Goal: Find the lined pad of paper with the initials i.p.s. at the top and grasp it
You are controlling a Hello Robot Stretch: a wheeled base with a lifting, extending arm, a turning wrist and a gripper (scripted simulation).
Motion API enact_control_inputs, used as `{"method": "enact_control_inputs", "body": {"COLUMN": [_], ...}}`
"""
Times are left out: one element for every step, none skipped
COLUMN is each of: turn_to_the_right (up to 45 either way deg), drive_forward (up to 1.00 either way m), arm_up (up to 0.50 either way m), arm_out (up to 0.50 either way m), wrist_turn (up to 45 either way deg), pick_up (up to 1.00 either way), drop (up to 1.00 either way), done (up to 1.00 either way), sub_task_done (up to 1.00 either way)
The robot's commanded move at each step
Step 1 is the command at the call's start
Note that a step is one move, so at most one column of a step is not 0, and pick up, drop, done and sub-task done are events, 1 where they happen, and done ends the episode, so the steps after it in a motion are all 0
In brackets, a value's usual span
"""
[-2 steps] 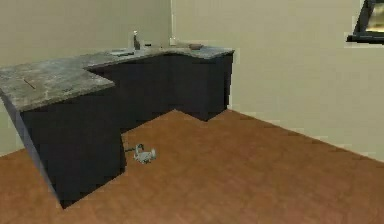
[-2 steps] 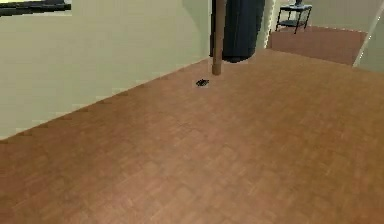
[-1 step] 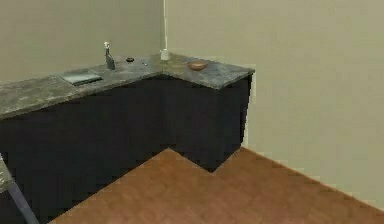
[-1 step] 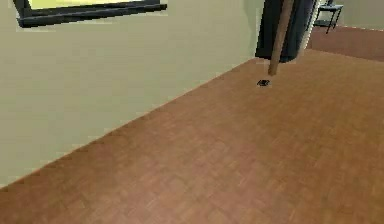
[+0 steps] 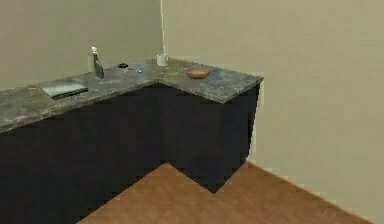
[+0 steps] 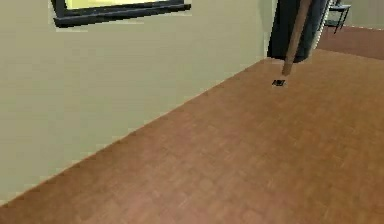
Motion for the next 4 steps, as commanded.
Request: {"method": "enact_control_inputs", "body": {"turn_to_the_right": [-12.0,0.0,-45.0,-45.0], "drive_forward": [0.0,0.6,0.0,0.0], "arm_up": [0.0,0.0,0.0,0.0], "arm_out": [0.0,0.0,0.0,0.0], "wrist_turn": [0.0,0.0,0.0,0.0], "pick_up": [0.0,0.0,0.0,0.0], "drop": [0.0,0.0,0.0,0.0], "done": [0.0,0.0,0.0,0.0], "sub_task_done": [0.0,0.0,0.0,0.0]}}
